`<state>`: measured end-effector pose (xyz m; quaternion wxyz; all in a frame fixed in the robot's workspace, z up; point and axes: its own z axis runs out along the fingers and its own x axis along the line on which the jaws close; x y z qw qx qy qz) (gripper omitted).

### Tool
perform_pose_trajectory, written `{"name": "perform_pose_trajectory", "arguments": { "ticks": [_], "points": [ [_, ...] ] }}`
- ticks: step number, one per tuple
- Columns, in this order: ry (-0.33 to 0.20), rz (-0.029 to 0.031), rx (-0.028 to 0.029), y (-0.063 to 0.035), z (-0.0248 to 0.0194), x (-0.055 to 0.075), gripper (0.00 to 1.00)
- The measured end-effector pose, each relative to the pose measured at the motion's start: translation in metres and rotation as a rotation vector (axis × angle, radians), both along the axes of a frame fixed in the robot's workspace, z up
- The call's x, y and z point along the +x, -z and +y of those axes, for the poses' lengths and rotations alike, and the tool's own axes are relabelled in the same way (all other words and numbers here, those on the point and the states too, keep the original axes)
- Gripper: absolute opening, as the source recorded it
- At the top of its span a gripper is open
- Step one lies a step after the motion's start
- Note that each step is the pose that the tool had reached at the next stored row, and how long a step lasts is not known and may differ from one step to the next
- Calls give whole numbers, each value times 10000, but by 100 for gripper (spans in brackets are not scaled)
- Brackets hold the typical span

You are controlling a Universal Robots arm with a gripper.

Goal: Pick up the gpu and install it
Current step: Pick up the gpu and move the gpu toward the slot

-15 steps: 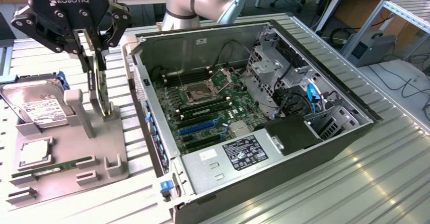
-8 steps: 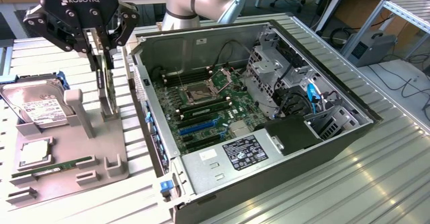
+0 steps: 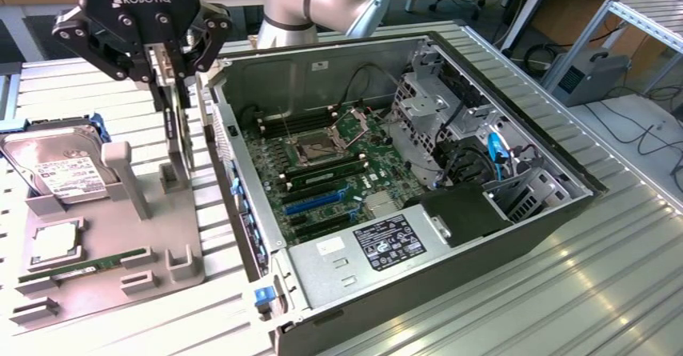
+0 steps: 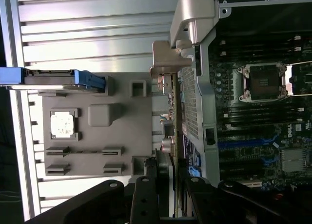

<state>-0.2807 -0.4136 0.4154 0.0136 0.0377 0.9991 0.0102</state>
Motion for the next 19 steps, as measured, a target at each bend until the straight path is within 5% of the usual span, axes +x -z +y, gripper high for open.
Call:
{"name": "perform_pose_trajectory", "arguments": {
  "ticks": [9,13,19],
  "points": [
    [0,1,0,-3,0,179,27],
    [-2,3,-2,-97,0,190,27],
    [0,2,-2,-63,0,697,27]
  ]
}}
